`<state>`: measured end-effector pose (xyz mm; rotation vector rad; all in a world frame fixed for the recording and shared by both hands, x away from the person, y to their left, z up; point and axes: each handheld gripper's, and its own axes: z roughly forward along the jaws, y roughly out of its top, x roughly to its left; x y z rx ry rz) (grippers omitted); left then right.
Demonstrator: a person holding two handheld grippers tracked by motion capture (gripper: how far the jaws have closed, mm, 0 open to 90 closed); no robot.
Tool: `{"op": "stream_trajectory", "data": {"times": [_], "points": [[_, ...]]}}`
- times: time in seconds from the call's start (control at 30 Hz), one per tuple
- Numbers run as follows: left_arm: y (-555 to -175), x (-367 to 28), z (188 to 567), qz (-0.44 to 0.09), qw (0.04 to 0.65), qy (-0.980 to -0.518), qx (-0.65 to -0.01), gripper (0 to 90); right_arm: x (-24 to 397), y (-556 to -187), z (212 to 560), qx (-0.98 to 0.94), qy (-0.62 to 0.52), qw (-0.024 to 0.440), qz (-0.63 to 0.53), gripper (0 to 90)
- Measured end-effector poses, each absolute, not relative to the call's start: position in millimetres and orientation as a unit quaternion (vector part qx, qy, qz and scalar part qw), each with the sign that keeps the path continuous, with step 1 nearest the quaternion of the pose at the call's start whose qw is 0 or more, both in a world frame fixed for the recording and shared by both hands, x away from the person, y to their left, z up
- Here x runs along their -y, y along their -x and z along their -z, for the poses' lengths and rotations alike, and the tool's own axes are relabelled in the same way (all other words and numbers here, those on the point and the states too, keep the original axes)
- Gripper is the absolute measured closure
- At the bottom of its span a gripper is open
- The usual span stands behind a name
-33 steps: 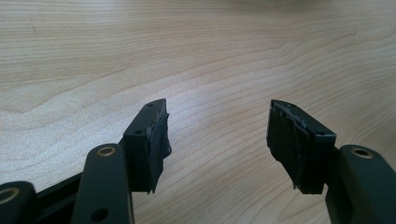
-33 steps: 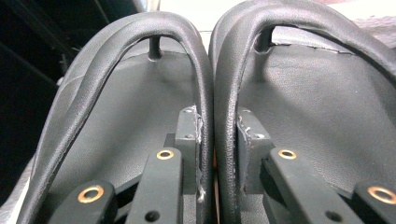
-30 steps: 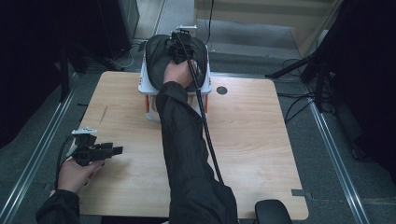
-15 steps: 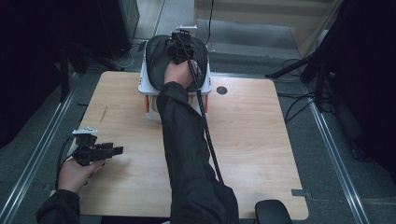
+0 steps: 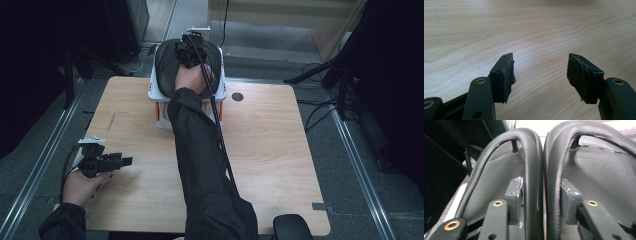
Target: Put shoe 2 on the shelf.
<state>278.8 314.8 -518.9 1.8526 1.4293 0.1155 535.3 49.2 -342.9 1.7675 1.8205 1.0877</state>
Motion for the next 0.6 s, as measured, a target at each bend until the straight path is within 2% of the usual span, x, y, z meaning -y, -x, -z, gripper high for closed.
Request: {"op": "stream_trajectory", "data": {"times": [0.43, 0.6], "points": [[-281, -314, 518, -0.045, 0.389, -0.730, -0.560, 38.8, -42, -529, 340, -0.661, -0.608, 0.187, -0.397, 55.5], [-282, -312, 518, -0.047, 0.388, -0.733, -0.557, 38.7, -35, -525, 340, -0.666, -0.602, 0.168, -0.408, 55.6]]}}
